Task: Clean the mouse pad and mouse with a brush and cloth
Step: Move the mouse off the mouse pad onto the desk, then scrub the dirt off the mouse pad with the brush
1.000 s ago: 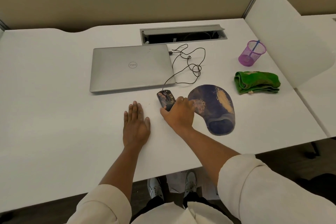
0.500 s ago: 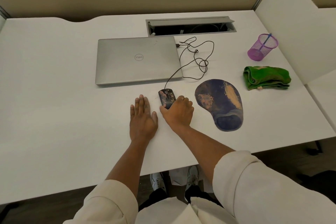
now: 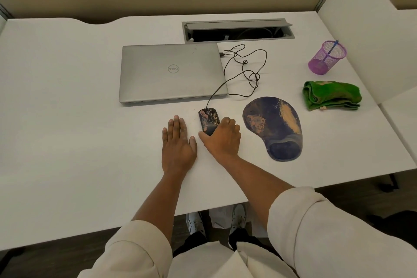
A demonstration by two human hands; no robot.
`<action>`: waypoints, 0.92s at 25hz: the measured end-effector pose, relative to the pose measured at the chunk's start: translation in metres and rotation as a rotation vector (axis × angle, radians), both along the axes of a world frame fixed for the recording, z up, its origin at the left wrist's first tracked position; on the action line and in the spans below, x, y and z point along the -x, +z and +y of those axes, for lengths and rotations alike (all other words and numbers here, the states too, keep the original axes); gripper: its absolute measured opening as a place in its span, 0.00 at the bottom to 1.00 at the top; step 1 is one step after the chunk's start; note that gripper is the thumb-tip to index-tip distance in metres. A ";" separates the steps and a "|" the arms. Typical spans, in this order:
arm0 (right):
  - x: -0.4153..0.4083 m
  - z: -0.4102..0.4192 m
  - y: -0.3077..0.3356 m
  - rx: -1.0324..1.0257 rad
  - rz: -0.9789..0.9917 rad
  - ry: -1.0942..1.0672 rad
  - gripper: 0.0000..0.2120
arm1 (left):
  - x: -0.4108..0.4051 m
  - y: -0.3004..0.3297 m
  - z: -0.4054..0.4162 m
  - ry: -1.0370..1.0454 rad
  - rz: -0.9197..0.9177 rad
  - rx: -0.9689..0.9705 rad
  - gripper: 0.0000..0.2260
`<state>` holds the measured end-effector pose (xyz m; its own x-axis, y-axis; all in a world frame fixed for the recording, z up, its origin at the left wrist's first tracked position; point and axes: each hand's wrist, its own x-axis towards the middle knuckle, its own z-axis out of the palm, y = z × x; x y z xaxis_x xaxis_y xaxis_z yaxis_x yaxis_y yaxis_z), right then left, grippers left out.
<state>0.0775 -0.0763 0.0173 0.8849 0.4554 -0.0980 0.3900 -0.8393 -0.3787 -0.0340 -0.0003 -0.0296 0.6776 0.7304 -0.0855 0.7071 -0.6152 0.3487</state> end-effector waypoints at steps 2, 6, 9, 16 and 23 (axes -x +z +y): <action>-0.001 -0.003 0.002 -0.005 -0.014 0.003 0.38 | 0.000 0.000 0.000 0.002 0.000 -0.002 0.31; -0.005 -0.013 0.005 -0.008 -0.057 -0.002 0.37 | 0.000 0.001 0.001 -0.003 0.011 0.004 0.31; -0.011 -0.022 0.007 -0.004 -0.078 -0.014 0.35 | 0.000 0.003 0.002 -0.003 -0.001 0.021 0.30; -0.037 -0.050 0.010 -0.020 -0.147 0.045 0.29 | -0.010 0.021 0.010 -0.015 -0.119 0.091 0.28; -0.082 -0.086 0.017 -0.009 -0.168 0.044 0.24 | -0.050 0.051 0.005 -0.129 -0.192 0.040 0.28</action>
<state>0.1598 -0.1627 0.0342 0.8677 0.4942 0.0533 0.4846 -0.8171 -0.3124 0.0160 0.0045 0.0216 0.7718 0.6353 0.0265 0.5419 -0.6791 0.4952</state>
